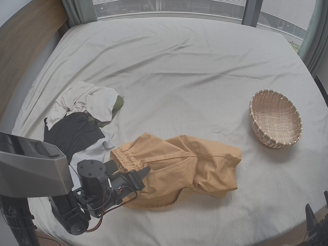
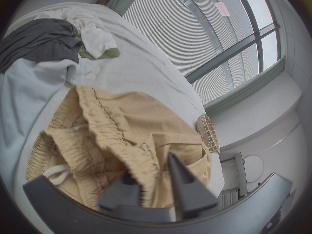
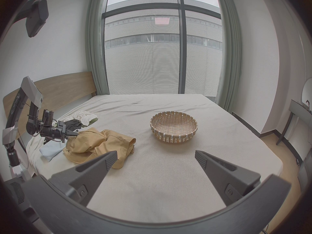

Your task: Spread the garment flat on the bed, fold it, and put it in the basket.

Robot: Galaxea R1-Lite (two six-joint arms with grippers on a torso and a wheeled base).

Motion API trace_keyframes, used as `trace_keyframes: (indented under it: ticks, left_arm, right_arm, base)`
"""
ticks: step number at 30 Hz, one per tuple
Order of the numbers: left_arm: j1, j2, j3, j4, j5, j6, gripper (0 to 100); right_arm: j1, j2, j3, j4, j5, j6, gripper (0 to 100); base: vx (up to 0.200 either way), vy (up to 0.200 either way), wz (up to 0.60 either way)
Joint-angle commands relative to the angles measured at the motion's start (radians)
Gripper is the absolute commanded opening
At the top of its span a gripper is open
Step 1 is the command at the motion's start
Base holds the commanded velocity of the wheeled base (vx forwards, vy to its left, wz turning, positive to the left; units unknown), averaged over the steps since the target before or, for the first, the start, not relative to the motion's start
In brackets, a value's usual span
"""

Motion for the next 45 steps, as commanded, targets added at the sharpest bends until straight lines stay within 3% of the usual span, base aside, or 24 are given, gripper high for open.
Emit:
trace_keyframes:
  ticks: [1,7,37,40,41,45]
  left_arm:
    - [0.049,-0.135,-0.023,0.001,-0.001,-0.005,0]
    - [0.096,-0.236,-0.038,0.002,-0.012,-0.037,0]
    - [0.119,-0.291,0.015,-0.001,-0.039,0.010,0]
    - [0.119,-0.302,0.015,-0.001,-0.039,0.009,0]
    - [0.119,-0.304,0.012,-0.001,-0.041,0.007,0]
    - [0.115,-0.299,0.012,-0.001,-0.048,0.009,0]
  right_arm:
    - [0.000,-0.012,0.018,-0.003,0.000,0.001,100]
    - [0.000,-0.012,0.018,-0.003,0.000,0.001,100]
    - [-0.002,-0.012,0.018,-0.007,0.000,0.004,100]
    - [-0.005,-0.005,-0.034,-0.095,0.005,0.009,100]
    - [-0.006,0.071,-0.168,-0.155,0.000,0.012,100]
    - [0.040,0.240,-0.312,-0.145,0.010,0.050,100]
  base:
    - [0.000,0.000,0.00]
    - [0.000,0.000,0.00]
    - [0.000,0.000,0.00]
    - [0.000,0.000,0.00]
    - [0.000,0.000,0.00]
    - [0.000,0.000,0.00]
